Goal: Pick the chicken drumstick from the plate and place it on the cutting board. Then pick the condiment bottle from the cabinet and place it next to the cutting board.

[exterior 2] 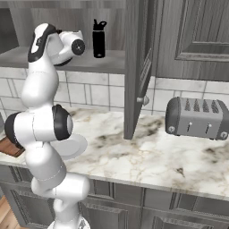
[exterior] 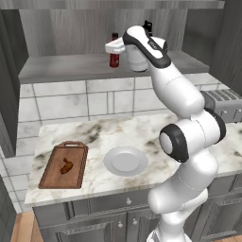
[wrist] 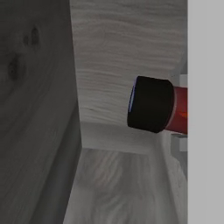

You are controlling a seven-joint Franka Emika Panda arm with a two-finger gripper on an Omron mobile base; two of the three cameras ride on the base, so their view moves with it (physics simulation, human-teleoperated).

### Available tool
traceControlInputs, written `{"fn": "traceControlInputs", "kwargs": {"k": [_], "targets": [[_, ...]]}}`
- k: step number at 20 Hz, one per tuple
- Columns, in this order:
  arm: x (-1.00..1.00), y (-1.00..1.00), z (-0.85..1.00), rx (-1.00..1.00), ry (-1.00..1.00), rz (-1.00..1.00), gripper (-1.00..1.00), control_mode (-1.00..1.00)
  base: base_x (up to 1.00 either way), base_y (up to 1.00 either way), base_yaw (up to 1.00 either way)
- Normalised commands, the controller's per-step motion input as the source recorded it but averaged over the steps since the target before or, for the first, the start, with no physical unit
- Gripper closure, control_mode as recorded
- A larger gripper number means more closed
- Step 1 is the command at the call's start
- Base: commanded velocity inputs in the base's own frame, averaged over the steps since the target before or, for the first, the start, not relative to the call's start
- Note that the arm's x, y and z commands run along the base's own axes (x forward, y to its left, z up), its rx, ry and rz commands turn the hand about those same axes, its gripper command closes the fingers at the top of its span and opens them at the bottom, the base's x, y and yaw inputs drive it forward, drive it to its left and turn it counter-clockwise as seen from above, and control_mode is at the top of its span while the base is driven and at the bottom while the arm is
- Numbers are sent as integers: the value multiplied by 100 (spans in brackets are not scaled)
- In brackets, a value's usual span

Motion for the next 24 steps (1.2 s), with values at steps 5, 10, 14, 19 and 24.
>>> {"fn": "traceControlInputs", "kwargs": {"k": [5,10,14,19,24], "targets": [[0,0,11,0,0,0,100,-100,0,0,0],[-11,0,12,0,0,0,100,-100,0,0,0],[-26,0,1,0,0,0,100,-100,0,0,0],[-38,0,0,-1,0,0,100,-100,0,0,0],[-45,0,0,0,0,0,100,-100,0,0,0]]}}
